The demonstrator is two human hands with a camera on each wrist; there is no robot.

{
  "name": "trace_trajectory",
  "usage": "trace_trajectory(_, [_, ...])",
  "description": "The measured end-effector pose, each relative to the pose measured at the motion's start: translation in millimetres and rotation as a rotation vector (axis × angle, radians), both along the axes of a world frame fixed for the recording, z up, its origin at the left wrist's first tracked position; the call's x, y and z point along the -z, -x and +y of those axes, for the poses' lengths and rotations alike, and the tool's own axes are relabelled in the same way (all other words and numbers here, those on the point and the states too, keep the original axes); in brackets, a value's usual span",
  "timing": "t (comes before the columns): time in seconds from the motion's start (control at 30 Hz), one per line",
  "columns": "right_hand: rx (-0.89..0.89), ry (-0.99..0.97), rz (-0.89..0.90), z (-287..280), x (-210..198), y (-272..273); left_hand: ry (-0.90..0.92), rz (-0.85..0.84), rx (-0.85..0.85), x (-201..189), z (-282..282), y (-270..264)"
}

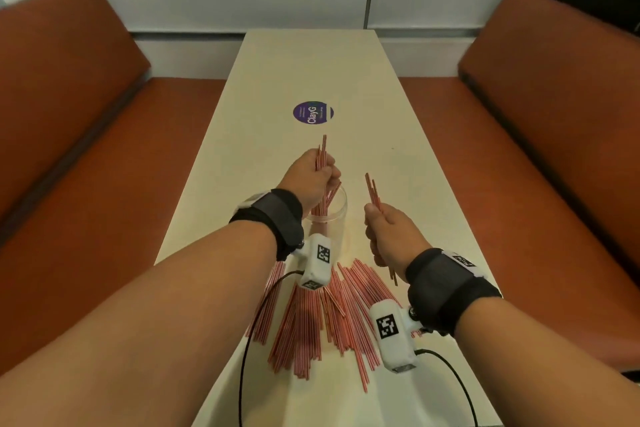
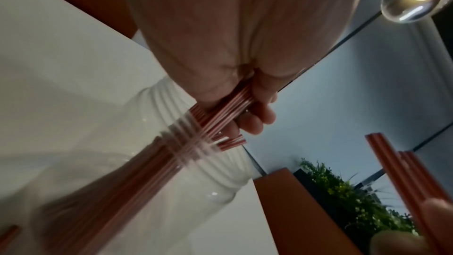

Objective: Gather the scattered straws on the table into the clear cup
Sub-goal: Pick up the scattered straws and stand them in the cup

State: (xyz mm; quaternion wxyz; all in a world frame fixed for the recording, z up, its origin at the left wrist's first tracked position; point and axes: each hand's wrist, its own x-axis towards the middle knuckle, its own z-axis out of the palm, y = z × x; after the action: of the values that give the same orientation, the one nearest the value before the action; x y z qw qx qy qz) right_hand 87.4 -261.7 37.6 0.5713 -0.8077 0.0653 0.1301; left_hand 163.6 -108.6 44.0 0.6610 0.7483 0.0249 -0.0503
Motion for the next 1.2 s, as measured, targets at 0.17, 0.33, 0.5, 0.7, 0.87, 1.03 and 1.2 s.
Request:
trace_trajectory(0.17, [0.002,-0.119,0.034,0.9,1.4,-0.3,-0.095,0.009,0.020,0.8,5.8,-1.8])
trace_trajectory(0.33, [-0.004,-0.250,0.077,5.6,2.0,-0.2,-0.183,0.015,0.095,-10.2,13.0,-1.0])
trace_trajectory(0.5, [-0.002,-0.396,0.046,9.2,-12.7,-7.7,-0.085,-0.257,-0.208,-33.4,12.3,25.5])
trace_trajectory(0.7, [-0.056,-0.633,-0.190,18.8,-68.9,-36.5,0.526,0.466,-0.007,-20.8,-3.6,81.9])
trace_trajectory(0.87, [-0.167,-0.626,-0.230,29.6,-64.5,-36.5,0.740,0.523,0.243,-38.1,9.2,74.3])
trace_trajectory(1.03, [-0.191,-0.532,-0.225,32.0,-50.6,-33.1,0.376,0.369,0.233,-56.1,22.9,62.8])
trace_trajectory(1.2, [-0.286,-0.359,-0.199,41.9,-45.6,-29.1,-0.452,-0.360,0.314,-106.3,34.8,51.7])
